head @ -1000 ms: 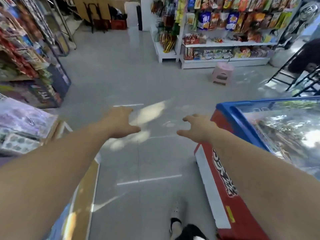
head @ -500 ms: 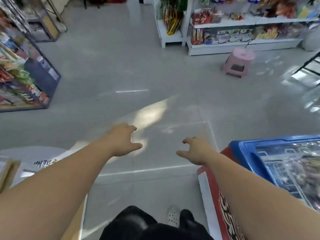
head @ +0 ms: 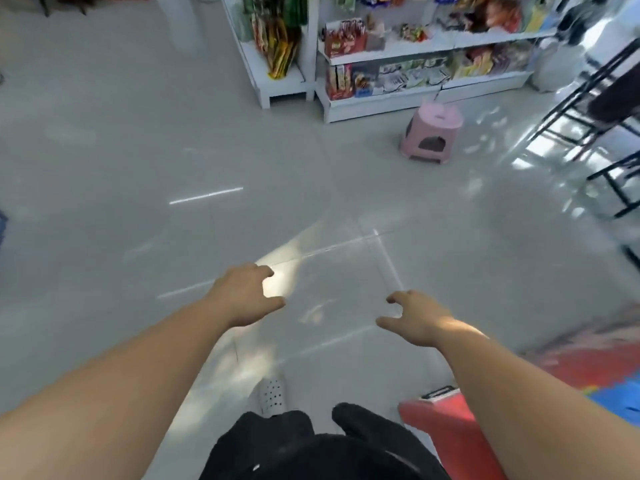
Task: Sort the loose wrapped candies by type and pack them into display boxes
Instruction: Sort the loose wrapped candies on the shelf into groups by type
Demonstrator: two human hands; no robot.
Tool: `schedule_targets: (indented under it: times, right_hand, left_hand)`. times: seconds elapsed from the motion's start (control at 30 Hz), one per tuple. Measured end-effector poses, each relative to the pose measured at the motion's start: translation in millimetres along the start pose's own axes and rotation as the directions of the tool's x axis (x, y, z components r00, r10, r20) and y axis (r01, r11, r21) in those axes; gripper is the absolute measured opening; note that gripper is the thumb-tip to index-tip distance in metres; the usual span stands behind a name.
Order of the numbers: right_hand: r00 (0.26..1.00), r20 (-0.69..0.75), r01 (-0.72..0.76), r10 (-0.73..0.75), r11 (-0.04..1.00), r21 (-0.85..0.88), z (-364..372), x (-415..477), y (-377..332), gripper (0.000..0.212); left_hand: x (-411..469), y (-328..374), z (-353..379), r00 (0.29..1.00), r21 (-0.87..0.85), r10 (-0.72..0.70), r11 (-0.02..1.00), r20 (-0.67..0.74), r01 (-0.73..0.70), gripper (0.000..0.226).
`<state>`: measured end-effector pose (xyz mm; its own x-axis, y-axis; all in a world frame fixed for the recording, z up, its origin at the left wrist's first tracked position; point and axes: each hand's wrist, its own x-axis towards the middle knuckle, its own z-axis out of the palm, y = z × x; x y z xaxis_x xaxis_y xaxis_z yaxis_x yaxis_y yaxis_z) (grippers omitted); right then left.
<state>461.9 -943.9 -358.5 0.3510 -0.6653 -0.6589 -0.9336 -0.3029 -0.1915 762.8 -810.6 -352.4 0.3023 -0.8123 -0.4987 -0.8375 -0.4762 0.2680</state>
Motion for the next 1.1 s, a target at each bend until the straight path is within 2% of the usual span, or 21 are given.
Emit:
schedule_targets:
  times: [0.2, 0.4, 0.47, 0.57, 0.7, 0.83, 1.1]
  right_hand:
    - [0.994, -0.036, -0.099, 0.105, 0.984, 0.148, -70.2, 76.8, 2.3, 0.072]
    - [0.986, -0.053, -0.141, 0.160, 0.956, 0.257, -141.2, 179.0, 44.2, 0.071]
    - [0.985, -0.048, -0.142, 0.163, 0.944, 0.297, -170.1, 215.4, 64.5, 0.071]
    - [0.987, -0.014, -0.145, 0.162, 0.918, 0.370, -220.9, 261.0, 97.8, 0.066]
    - [0.987, 0.007, -0.153, 0.158, 0.941, 0.301, -284.5, 315.0, 140.9, 0.066]
    - [0.989, -0.002, -0.141, 0.150, 0.934, 0.329, -342.4, 370.8, 174.5, 0.068]
    - [0.977, -0.015, -0.191, 0.214, 0.900, 0.392, -453.8, 493.9, 226.6, 0.068]
  left_hand:
    - [129.7, 11.6, -79.6, 0.997, 0.093, 0.048, 0.994, 0.057, -0.053, 0.072]
    - [272.5, 89.7, -130.9, 0.982, 0.222, 0.144, 0.960, 0.123, -0.169, 0.083]
    - [315.5, 123.0, -141.5, 0.979, 0.242, 0.158, 0.953, 0.125, -0.185, 0.080]
    - [372.3, 175.0, -157.0, 0.978, 0.234, 0.147, 0.956, 0.147, -0.178, 0.074]
    - [449.8, 243.3, -183.2, 0.962, 0.221, 0.150, 0.954, 0.228, -0.201, 0.078]
    - [522.5, 308.1, -204.2, 0.954, 0.226, 0.204, 0.941, 0.219, -0.253, 0.075]
    - [685.8, 397.0, -248.3, 0.935, 0.146, 0.228, 0.950, 0.273, -0.274, 0.074]
